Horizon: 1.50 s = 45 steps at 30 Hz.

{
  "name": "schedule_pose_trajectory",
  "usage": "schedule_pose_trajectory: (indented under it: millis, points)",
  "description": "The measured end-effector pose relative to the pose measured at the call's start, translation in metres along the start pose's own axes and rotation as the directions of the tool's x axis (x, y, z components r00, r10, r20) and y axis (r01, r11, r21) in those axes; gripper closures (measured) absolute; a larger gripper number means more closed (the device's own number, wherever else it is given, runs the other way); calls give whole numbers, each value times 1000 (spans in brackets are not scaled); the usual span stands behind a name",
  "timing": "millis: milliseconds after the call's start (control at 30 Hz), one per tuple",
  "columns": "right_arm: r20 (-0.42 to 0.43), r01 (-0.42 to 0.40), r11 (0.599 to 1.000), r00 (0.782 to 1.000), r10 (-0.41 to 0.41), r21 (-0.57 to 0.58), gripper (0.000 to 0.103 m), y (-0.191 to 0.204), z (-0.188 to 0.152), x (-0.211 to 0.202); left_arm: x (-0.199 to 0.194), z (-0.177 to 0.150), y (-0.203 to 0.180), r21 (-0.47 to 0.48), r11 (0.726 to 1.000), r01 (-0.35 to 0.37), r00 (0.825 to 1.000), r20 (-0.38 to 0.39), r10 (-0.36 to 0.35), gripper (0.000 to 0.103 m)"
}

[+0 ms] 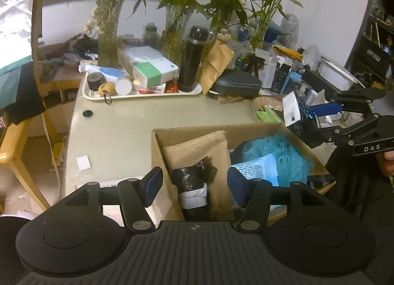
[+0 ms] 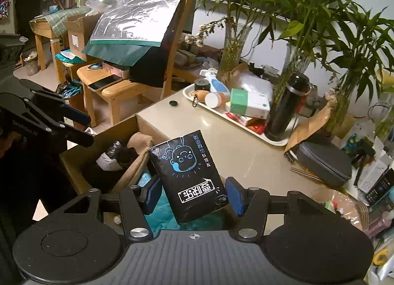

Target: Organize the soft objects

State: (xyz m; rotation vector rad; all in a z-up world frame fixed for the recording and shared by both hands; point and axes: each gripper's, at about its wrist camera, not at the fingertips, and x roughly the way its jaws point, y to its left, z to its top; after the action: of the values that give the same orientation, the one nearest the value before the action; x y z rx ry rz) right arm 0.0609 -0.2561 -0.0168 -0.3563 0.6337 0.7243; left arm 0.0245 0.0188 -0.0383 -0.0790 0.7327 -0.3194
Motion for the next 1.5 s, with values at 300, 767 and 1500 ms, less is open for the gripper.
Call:
schedule_pose_trajectory:
  millis: [300,767,1500]
  points:
    - [2,-76,997,997,76,-14,44,17,7,6,-10,-3,4,-6,999,-44,999,19,44,46]
    - [-59,-174,980,984,169,-93,37,54,19,29,-17,-7,3,-4,996,-92,996,16,92,42]
    - [-54,66,982,997,-58,176,0,23,-36,-9,-14,-12,-33,55,982,-183,983,-3,183,24]
